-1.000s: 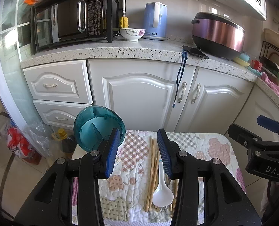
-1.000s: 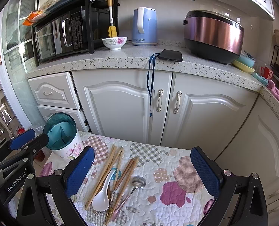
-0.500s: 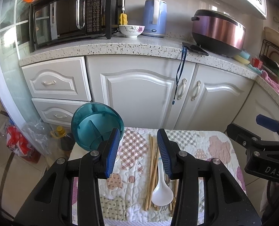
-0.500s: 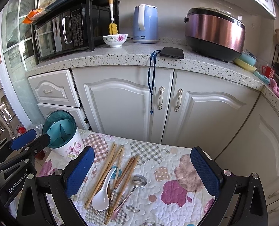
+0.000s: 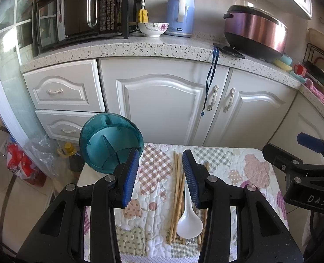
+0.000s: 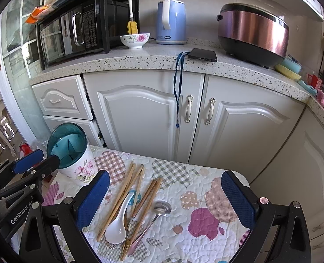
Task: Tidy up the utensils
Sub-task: 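Lower the left tool and close it on one wooden chopstick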
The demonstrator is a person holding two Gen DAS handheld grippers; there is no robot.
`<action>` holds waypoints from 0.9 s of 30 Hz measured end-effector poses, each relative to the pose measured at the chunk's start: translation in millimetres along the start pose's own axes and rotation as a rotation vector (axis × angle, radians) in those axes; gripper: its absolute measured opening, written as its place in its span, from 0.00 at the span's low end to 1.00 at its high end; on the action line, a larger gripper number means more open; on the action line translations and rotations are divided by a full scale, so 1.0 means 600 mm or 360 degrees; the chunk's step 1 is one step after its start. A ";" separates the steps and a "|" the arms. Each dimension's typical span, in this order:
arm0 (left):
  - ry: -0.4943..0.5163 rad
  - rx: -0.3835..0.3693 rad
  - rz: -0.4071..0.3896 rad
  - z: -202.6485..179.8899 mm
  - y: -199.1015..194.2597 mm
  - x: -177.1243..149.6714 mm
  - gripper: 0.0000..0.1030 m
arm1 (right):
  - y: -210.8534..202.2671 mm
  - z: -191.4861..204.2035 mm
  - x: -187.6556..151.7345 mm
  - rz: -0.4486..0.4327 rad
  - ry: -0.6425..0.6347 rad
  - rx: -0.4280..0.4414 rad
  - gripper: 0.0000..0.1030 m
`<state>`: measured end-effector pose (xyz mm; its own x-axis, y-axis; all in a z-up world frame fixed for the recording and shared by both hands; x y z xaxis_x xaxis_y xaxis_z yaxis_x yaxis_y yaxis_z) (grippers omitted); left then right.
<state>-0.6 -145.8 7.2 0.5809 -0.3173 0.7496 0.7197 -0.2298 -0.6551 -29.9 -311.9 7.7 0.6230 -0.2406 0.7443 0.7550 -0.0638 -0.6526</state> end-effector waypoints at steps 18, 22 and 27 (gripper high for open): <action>0.0021 -0.0319 0.0394 -0.011 0.121 -0.104 0.39 | 0.132 -0.070 -0.086 0.0337 0.0029 -0.0001 0.86; 0.0035 -0.0413 0.0504 -0.038 0.167 -0.127 0.37 | 0.169 -0.085 -0.117 0.0463 0.0093 0.0089 0.75; 0.0041 -0.0422 0.0581 -0.057 0.227 -0.129 0.21 | 0.210 -0.095 -0.145 0.0601 0.0169 0.0175 0.60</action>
<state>39.5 -183.9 -143.6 0.7667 -0.4436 0.4642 0.3451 -0.3250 -0.8805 -0.8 -354.3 -147.5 0.8405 -0.3265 0.4324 0.4979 0.1509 -0.8540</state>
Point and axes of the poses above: each gripper's, at about its wrist camera, not at the fingertips, and y roughly the way its jaws point, z to its left, x to its top, the point moved 7 cm from there along y, roughly the way its jaws point, and after that the axes turned 12 degrees about y, right-handed, at the moved point
